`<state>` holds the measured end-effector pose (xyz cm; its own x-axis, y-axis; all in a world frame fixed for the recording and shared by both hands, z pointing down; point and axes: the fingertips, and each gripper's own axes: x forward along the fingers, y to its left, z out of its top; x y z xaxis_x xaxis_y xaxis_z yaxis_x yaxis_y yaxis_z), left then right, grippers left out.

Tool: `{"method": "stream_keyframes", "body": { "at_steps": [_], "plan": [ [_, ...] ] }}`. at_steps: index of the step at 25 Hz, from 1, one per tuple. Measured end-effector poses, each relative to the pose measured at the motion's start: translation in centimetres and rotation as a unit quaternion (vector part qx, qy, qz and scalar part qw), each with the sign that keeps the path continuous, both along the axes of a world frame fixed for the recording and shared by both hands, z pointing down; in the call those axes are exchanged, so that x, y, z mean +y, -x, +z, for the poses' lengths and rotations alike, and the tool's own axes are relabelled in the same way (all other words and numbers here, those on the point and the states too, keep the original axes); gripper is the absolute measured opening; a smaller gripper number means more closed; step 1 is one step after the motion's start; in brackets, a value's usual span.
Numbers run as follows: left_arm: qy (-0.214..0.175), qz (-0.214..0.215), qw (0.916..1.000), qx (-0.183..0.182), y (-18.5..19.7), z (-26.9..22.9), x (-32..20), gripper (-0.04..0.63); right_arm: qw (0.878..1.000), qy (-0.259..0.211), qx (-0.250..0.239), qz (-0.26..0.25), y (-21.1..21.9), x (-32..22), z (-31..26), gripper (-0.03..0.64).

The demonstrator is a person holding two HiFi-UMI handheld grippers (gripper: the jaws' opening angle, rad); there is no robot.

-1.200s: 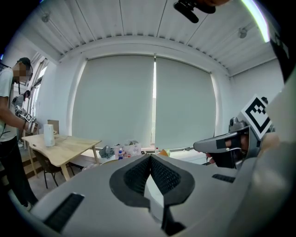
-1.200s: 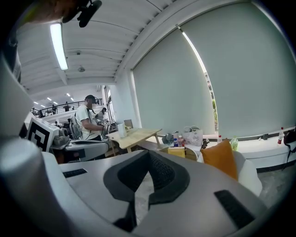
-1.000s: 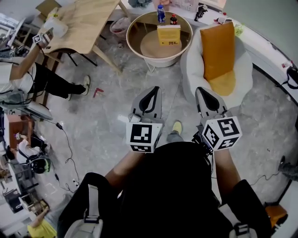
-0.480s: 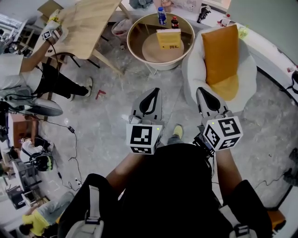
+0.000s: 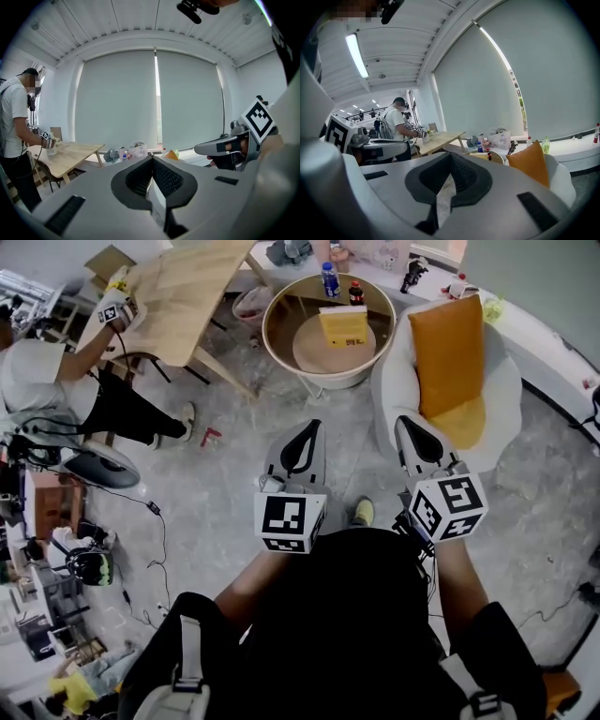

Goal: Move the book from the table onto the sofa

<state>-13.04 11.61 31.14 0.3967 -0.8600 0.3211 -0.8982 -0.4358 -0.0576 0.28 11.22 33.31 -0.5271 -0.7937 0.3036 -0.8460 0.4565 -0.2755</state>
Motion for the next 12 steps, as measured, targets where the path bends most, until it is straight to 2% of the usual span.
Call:
{"method": "stream_keyframes", "body": {
  "at_steps": [12],
  "plan": [
    [-0.006, 0.011, 0.9999, 0.011, 1.6, 0.6, -3.3, 0.009, 1.0, -0.006, 0.012, 0.006, 1.4, -3.5, 0.4, 0.008]
  ]
}}
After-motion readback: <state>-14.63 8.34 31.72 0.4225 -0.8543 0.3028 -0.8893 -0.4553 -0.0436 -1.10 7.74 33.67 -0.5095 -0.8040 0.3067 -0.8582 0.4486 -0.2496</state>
